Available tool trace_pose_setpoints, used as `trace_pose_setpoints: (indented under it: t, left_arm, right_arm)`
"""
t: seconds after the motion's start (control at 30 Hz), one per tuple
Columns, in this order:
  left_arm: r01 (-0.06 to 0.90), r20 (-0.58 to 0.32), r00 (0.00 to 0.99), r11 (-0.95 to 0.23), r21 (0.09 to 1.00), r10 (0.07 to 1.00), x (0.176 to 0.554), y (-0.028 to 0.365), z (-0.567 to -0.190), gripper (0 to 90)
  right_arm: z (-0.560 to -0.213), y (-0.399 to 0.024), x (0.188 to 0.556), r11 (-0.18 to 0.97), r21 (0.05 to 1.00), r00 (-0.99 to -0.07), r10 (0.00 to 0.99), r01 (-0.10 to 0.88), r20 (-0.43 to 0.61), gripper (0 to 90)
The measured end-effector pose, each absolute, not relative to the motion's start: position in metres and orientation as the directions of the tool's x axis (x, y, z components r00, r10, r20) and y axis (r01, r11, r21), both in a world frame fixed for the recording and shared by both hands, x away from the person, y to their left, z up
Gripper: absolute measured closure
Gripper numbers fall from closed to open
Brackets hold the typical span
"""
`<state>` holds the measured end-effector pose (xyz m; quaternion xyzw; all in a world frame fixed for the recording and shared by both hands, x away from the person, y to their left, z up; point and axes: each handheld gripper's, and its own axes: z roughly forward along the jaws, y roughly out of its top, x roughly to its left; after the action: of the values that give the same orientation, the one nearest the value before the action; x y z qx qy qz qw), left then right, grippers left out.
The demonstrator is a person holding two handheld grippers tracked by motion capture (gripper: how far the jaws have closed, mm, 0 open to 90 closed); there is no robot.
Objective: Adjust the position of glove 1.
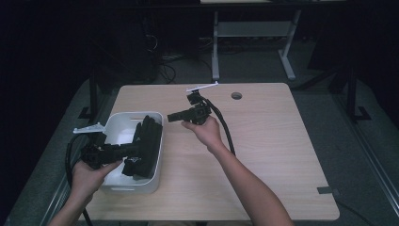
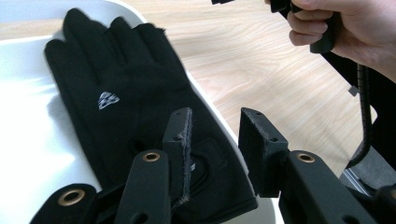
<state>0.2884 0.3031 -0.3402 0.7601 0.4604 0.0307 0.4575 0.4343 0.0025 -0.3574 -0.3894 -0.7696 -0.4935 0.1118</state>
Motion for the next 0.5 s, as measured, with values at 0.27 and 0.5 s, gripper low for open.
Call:
trace_pose_setpoints:
  t: [0.27, 0.5]
  left_arm:
    - [0.661, -0.374, 0.595, -0.168, 0.732, 0.712, 0.291, 0.288, -0.335, 64.1]
    - [0.653, -0.371, 0.615, -0.186, 0.734, 0.696, 0.294, 0.273, -0.332, 64.1]
  right_arm:
    - [-0.353, -0.018, 0.431, 0.190, 0.680, -0.665, 0.505, 0.708, 0.551, 65.8]
    - [-0.351, -0.036, 0.428, 0.172, 0.684, -0.657, 0.514, 0.709, 0.552, 63.9]
